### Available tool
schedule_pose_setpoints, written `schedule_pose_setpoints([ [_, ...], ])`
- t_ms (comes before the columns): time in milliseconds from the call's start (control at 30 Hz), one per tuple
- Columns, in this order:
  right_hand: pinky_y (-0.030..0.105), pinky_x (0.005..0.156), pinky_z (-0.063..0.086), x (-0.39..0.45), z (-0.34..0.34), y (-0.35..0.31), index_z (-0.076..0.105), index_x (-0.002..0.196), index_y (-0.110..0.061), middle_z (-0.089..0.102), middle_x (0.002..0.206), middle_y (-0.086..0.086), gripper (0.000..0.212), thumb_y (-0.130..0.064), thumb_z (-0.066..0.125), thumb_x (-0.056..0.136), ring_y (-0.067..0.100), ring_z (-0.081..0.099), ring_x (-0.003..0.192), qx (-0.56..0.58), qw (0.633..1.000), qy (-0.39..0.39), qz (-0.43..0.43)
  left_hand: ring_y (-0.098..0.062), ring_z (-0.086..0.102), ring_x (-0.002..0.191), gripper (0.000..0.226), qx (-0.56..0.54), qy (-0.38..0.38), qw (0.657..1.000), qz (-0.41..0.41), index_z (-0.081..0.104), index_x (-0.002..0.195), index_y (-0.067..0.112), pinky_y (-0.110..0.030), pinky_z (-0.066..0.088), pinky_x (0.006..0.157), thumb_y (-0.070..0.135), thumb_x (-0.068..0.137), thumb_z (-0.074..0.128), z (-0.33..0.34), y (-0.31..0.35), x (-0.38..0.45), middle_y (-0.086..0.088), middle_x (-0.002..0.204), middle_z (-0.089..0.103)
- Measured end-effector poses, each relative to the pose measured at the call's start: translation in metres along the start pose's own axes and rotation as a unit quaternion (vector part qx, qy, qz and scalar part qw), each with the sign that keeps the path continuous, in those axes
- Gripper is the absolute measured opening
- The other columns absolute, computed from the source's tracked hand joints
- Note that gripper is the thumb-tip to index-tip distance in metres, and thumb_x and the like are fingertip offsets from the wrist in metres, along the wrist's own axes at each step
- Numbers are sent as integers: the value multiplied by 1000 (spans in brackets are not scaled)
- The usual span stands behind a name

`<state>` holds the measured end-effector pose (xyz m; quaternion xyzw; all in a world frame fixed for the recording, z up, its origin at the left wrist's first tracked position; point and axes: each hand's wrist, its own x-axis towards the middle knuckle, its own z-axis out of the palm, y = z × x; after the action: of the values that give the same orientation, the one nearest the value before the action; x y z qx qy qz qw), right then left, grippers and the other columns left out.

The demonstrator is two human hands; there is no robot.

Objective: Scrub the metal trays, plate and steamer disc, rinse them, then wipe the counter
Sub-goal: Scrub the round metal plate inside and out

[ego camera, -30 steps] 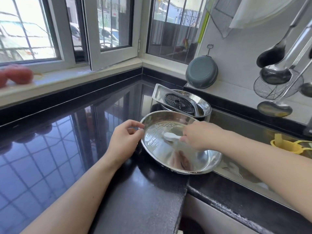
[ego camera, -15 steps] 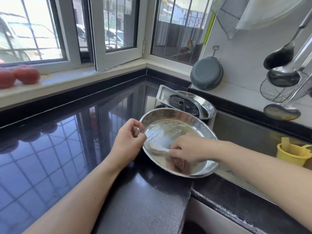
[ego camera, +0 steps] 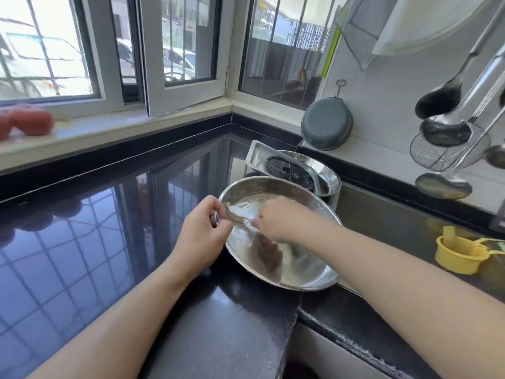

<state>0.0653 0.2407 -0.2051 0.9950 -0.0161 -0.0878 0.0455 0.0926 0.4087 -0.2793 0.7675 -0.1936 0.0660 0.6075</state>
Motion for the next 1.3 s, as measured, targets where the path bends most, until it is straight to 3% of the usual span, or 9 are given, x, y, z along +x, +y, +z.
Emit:
schedule_pose_setpoints([
  [133, 38, 74, 46, -22, 11, 0, 52, 65, -20, 56, 72, -3, 46, -45, 46, 104, 25, 57, 80, 28, 992, -72, -99, -6, 34, 54, 22, 5, 24, 1000, -13, 50, 78, 16, -23, 32, 55, -3, 84, 58, -2, 0, 3, 4, 62, 40],
  [400, 39, 59, 45, -45, -1, 77, 65, 68, -20, 57, 62, 2, 46, -64, 59, 78, 21, 50, 57, -23, 965, -254, -55, -6, 37, 59, 19, 39, 41, 998, -14, 48, 80, 16, -24, 34, 57, 2, 85, 59, 1, -1, 2, 7, 69, 46],
  [567, 38, 70, 55, -19, -6, 24, 68, 70, -18, 65, 70, -3, 41, -47, 57, 97, 17, 60, 68, -43, 985, -131, -103, -7, 38, 59, 19, 57, 35, 998, -20, 48, 83, 17, -22, 34, 55, 1, 86, 58, 1, -1, 2, 5, 70, 47],
  [733, 33, 72, 41, 5, -12, 8, 52, 69, -20, 54, 80, 1, 43, -47, 52, 102, 23, 52, 81, -33, 997, -38, -58, -4, 38, 57, 16, 50, 36, 998, -23, 50, 86, 13, -19, 35, 54, 2, 87, 60, 0, 2, 2, 4, 69, 45],
  [867, 29, 48, 36, -9, -2, 25, 63, 72, -9, 52, 64, 5, 40, -38, 60, 98, 21, 42, 51, 72, 978, -183, -69, -8, 36, 61, 17, 50, 50, 997, -43, 48, 86, 13, -22, 33, 55, 1, 84, 60, -1, 1, 3, 4, 72, 44],
  [1033, 22, 44, 31, -32, -21, 53, 67, 74, -16, 48, 58, 0, 33, -39, 65, 97, 17, 36, 44, 28, 942, -334, -3, -8, 36, 62, 14, 50, 70, 996, -31, 50, 86, 12, -20, 35, 58, 3, 84, 60, 0, 2, 2, 5, 72, 46],
  [1133, 23, 45, 28, -26, -16, 51, 67, 75, -14, 47, 60, 2, 34, -39, 64, 98, 16, 33, 44, 53, 957, -285, 10, -6, 38, 61, 13, 47, 71, 996, -30, 51, 85, 12, -18, 36, 59, 2, 84, 60, -1, 3, 2, 5, 72, 47],
  [1233, 29, 51, 34, -16, -9, 39, 54, 65, -18, 47, 59, -3, 44, -40, 54, 103, 14, 38, 47, 39, 990, -135, -11, -8, 38, 63, 12, 46, 68, 996, -40, 52, 86, 11, -21, 35, 59, 2, 85, 59, -2, 4, 2, 4, 72, 47],
  [1300, 28, 49, 32, -15, -8, 33, 55, 68, -16, 45, 57, -4, 45, -43, 52, 103, 14, 36, 47, 52, 989, -137, -26, -11, 39, 64, 11, 46, 71, 995, -51, 52, 86, 11, -20, 34, 57, 2, 85, 59, -3, 4, 2, 3, 72, 47],
])
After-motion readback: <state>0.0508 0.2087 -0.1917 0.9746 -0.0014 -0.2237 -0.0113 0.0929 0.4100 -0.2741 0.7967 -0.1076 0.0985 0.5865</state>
